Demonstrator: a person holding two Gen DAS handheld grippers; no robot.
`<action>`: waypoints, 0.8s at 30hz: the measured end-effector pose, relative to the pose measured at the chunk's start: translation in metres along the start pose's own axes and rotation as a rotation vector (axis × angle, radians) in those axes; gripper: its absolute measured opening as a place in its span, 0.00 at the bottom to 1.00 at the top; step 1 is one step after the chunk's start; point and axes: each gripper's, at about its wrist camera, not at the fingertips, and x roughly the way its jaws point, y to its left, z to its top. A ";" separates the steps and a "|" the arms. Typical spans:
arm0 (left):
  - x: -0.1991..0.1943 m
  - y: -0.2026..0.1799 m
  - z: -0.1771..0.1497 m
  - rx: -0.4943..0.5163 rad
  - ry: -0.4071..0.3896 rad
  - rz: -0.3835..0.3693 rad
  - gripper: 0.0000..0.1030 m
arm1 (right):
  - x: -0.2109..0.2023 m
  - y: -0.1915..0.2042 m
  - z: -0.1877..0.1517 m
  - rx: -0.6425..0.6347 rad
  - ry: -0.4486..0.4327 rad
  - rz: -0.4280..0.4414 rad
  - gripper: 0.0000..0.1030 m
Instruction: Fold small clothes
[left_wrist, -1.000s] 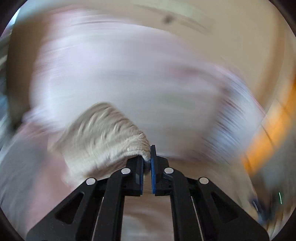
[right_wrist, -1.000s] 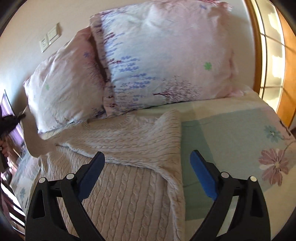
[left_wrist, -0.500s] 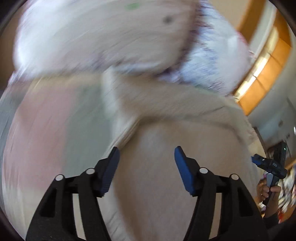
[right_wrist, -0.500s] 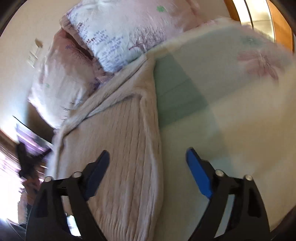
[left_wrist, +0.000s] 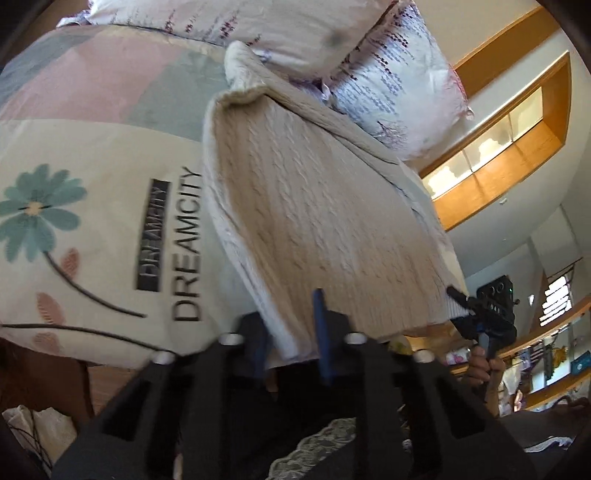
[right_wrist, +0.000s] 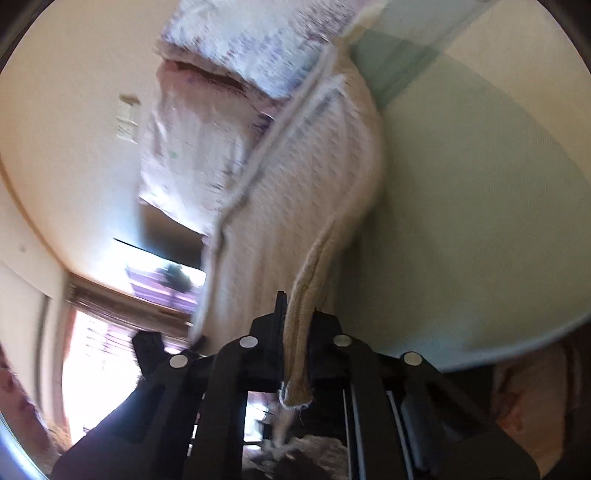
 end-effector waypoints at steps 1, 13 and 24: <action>0.003 -0.004 0.007 0.015 0.000 -0.012 0.07 | 0.000 0.005 0.007 -0.011 -0.015 0.027 0.09; 0.030 0.010 0.275 0.021 -0.315 0.102 0.18 | 0.083 0.069 0.243 -0.063 -0.298 0.095 0.20; 0.078 0.101 0.254 -0.267 -0.092 0.000 0.57 | 0.115 0.022 0.251 -0.054 -0.178 -0.193 0.93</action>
